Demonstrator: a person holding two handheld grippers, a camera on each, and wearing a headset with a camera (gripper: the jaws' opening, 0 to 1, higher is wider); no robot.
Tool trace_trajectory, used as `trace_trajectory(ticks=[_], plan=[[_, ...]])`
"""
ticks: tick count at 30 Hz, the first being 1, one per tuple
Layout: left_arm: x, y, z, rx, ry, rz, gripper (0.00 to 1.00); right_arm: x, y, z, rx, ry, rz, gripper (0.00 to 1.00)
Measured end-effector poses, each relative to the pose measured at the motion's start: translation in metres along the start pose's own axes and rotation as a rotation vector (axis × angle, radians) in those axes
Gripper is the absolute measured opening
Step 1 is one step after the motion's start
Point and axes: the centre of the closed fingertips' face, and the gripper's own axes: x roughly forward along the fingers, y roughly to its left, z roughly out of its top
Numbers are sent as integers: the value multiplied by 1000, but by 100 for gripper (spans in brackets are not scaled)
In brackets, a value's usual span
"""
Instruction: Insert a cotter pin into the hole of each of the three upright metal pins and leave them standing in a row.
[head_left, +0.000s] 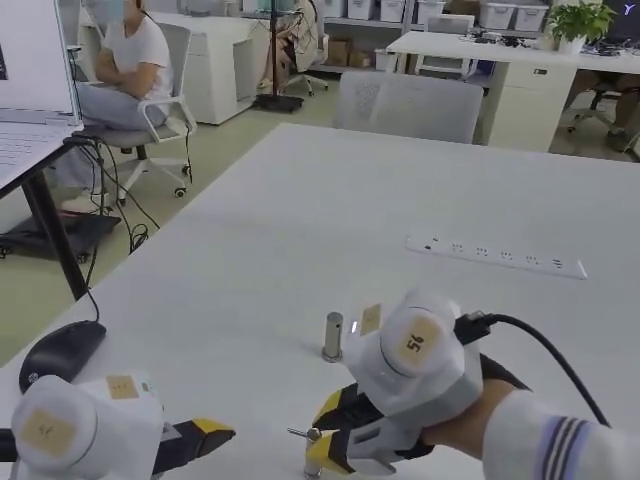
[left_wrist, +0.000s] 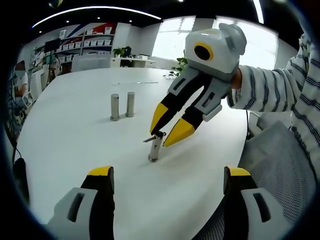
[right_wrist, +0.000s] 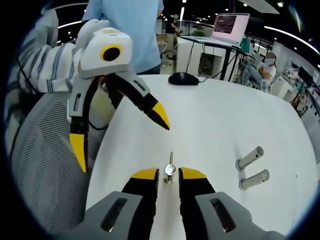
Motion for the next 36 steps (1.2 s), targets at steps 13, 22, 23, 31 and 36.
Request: trace_trajectory(ticks=[13,22,23,31,36], plan=[[1,-1,3,-8,-7,-11,92,-18,-1,-4,56,-56,-28,22],[2,-2,4,-7,-10,-18,92,-35,2,-5,81,-110,-59,28],[2,-2,4,-9,-10,-19,92,-38,3,-5,90,-120,-64,29],[1,-3,4,-11,-13,-23,92,-58,8,-15,150,-166,-106,34],[1,-4,5,-8,-7,-27,91,-69,9,-21,185,-192,-138,36]])
